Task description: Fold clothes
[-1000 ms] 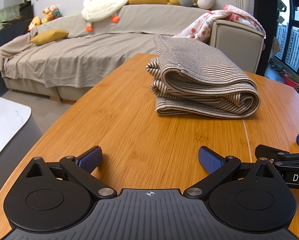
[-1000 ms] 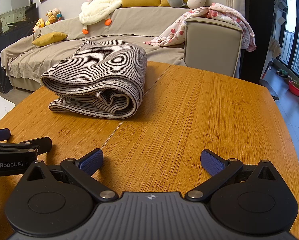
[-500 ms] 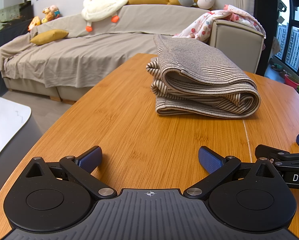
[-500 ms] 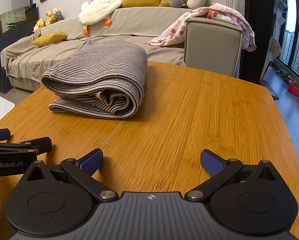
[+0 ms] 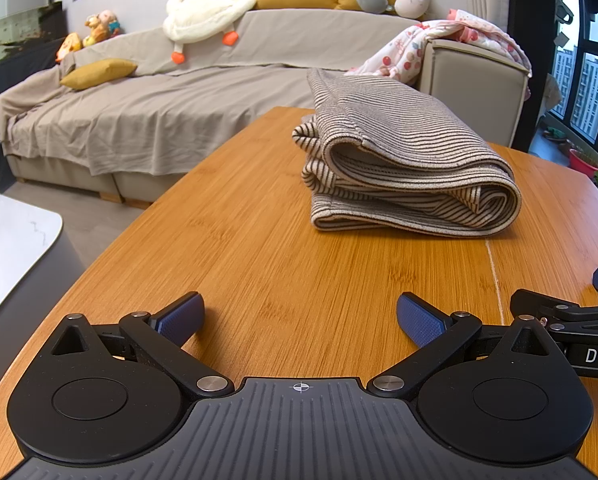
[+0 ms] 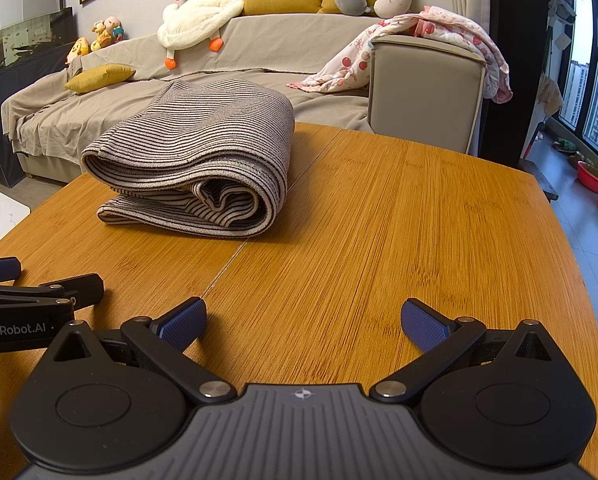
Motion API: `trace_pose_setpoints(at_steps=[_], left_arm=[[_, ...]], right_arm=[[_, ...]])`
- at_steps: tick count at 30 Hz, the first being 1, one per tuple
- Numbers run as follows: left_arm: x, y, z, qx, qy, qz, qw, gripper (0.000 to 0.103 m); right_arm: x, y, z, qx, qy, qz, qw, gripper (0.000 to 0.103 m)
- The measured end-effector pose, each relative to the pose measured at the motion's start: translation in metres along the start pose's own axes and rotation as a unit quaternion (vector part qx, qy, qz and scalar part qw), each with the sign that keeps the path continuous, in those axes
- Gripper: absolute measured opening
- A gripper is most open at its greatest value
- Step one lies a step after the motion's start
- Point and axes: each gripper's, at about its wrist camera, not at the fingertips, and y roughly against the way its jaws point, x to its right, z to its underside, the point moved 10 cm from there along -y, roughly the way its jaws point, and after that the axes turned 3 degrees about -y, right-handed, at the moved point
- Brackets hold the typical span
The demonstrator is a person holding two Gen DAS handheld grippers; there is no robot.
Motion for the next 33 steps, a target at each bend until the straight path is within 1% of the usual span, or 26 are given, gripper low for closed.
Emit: trace_pose_setpoints(at_steps=[25,27,29,33], left_arm=[[0.002,-0.001,-0.001,0.0,-0.002,0.0,1.0,0.103],[0.007,-0.004,-0.004,0.001,-0.011,0.008,0.9999,0.103],[0.011,-0.007,-0.007,0.003,-0.028,0.031,0.9991,0.103],[0.011,-0.009,-0.009,0.002,-0.042,0.048,0.9979,0.103]], right_arm=[[0.0,0.0,0.0,0.0,-0.002,0.002,1.0,0.103],[0.0,0.0,-0.001,0.0,-0.003,0.003,1.0,0.103],[0.0,0.0,-0.001,0.0,-0.004,0.004,1.0,0.103],[-0.001,0.0,0.0,0.0,-0.004,0.003,1.0,0.103]])
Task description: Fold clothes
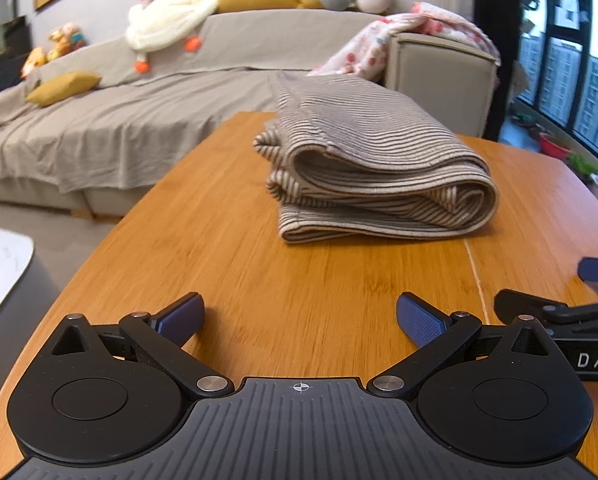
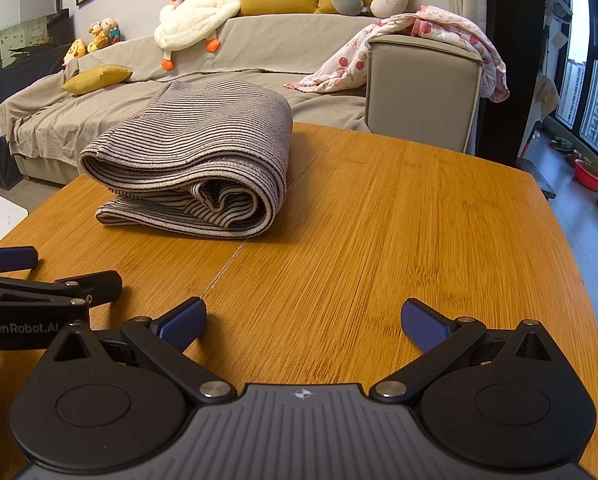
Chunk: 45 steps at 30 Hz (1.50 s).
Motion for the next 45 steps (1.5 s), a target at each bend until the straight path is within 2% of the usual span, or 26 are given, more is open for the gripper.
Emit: trace_pose_setpoints(at_steps=[5,7,10,13,16,45], left_arm=[[0.0,0.008,0.006,-0.031,0.003,0.01,0.9995,0.103],[0.003,0.01,0.008,-0.022,-0.001,0.013,0.9997,0.103],[0.002,0.013,0.01,-0.017,0.017,0.007,0.9997,0.103],[-0.002,0.012,0.011,-0.022,0.024,-0.024,0.9992,0.103],[-0.002,0.013,0.011,-0.017,0.028,-0.03,0.999,0.103],[-0.002,0.014,0.011,-0.012,0.031,-0.032,0.9989,0.103]], right_arm=[[0.001,0.001,0.001,0.0,0.003,-0.005,1.0,0.103],[0.001,0.002,0.001,0.0,0.002,-0.004,1.0,0.103],[0.001,0.002,0.001,0.0,0.002,-0.002,1.0,0.103],[0.001,0.002,0.001,0.0,0.002,-0.003,1.0,0.103],[0.001,0.002,0.001,0.0,0.002,-0.002,1.0,0.103],[0.0,-0.005,-0.005,-0.001,0.01,-0.013,1.0,0.103]])
